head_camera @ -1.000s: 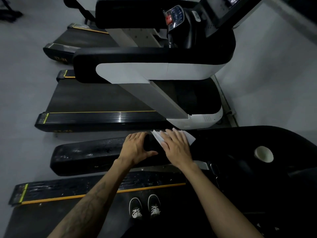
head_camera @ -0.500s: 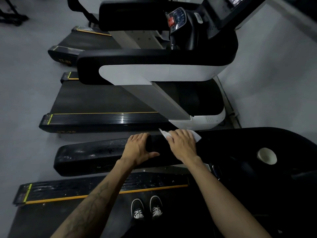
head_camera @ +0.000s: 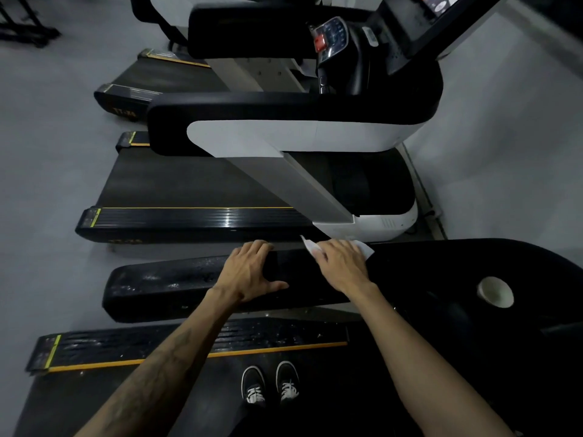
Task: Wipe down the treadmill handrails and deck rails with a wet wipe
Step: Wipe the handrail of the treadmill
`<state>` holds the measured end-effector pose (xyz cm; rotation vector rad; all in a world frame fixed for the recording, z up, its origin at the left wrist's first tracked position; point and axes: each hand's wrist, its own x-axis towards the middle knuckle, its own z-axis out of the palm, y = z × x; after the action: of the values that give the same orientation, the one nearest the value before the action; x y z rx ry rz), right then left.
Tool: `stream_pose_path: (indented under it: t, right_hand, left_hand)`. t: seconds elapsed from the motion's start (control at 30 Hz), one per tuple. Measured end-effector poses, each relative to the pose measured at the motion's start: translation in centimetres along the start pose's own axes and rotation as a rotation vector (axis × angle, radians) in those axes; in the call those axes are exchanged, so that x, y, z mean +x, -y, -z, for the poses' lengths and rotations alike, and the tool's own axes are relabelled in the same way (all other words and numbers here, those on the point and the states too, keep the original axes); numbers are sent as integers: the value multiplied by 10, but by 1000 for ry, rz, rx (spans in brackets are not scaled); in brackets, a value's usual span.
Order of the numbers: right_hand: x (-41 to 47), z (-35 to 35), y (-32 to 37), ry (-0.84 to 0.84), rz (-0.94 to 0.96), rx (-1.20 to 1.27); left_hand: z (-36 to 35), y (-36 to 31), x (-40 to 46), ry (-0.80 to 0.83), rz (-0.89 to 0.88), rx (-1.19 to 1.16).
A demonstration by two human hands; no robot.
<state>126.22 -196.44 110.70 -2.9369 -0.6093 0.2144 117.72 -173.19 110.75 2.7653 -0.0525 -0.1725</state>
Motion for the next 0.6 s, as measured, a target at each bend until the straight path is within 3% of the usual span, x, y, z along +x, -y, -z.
stream_pose_path:
  t: [0.1,0.3,0.5,0.6]
  right_hand:
    - [11,4,18,63,-82,-40]
    - [-4,-4,29,39,121,23]
    - [4,-2,34,18,-53,-79]
    - [4,-10,60,22,68,-15]
  left_hand:
    - [-1,12,-8,0,41,36]
    - [-2,16,-14,-34,86,75]
    - [0,21,-17,-24,87,44]
    - [1,18,-17,-23,98,44]
